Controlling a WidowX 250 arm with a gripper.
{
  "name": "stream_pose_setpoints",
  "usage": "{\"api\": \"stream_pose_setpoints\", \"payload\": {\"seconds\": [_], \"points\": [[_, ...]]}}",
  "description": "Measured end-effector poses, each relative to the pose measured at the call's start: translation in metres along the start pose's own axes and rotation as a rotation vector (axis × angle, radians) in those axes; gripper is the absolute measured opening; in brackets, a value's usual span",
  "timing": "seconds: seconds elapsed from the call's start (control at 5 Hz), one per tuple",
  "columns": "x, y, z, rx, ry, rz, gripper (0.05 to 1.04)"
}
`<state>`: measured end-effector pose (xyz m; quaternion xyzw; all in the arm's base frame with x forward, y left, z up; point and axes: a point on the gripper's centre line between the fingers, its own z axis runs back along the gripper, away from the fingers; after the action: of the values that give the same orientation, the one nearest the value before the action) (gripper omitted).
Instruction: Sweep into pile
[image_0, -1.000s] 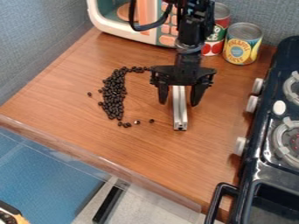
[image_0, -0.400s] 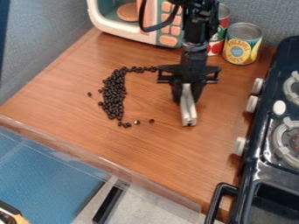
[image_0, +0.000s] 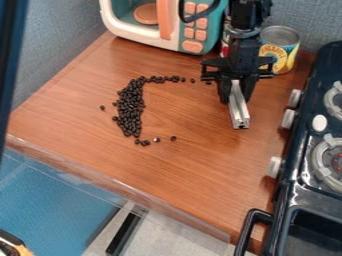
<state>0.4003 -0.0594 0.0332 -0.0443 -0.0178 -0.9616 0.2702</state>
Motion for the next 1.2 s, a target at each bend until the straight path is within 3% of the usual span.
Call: {"api": "stream_pose_setpoints", "payload": {"seconds": [0.4, 0.8, 1.2], "points": [[-0.015, 0.007, -0.012, -0.033, -0.012, 0.032, 0.388], [-0.029, 0.01, -0.013, -0.033, -0.012, 0.058, 0.388], [-0.048, -0.007, -0.005, -0.005, -0.009, 0.122, 0.388]]}}
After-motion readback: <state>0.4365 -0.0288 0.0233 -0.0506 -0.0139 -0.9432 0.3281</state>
